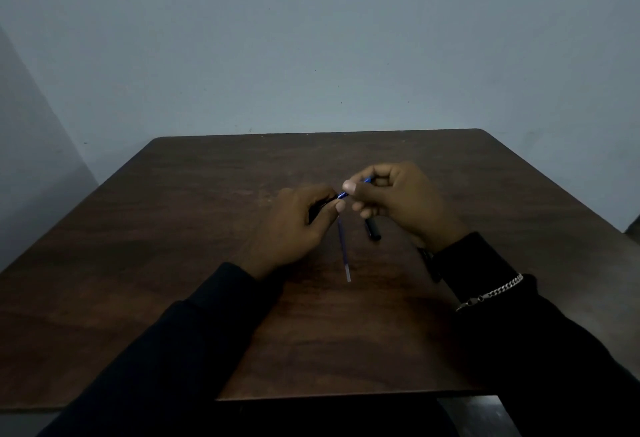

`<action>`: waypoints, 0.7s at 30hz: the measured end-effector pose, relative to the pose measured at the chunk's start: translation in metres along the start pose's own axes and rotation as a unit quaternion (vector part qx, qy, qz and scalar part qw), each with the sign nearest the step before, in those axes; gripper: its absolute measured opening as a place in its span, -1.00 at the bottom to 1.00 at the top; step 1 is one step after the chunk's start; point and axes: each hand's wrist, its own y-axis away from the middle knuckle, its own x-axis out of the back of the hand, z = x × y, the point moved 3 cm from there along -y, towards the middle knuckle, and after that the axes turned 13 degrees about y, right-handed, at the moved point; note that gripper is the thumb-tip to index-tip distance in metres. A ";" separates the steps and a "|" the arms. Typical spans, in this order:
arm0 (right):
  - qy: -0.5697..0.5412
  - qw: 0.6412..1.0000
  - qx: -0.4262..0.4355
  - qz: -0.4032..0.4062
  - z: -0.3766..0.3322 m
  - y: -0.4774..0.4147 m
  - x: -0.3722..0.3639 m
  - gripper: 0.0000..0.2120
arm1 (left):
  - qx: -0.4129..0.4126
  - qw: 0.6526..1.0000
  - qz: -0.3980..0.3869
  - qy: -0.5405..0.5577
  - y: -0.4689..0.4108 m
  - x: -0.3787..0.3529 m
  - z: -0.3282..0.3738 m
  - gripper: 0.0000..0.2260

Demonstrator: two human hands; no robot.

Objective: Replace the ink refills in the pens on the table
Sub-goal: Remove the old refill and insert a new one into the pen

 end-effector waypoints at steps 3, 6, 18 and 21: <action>-0.093 0.995 -0.025 0.026 0.000 0.001 0.006 -0.92 | 0.010 1.000 0.006 0.012 -0.001 0.001 -0.001 -0.81; -0.147 0.988 -0.029 0.028 -0.003 0.002 0.010 -0.94 | 0.021 0.999 -0.002 0.023 -0.001 0.000 -0.001 -0.85; -0.065 0.979 -0.009 0.192 0.004 -0.003 0.037 -0.72 | 0.036 0.995 0.061 0.074 -0.002 0.004 -0.008 -0.74; 0.078 0.983 -0.057 0.156 0.011 -0.004 0.040 -0.71 | 0.036 0.994 0.075 0.071 -0.002 0.006 -0.010 -0.74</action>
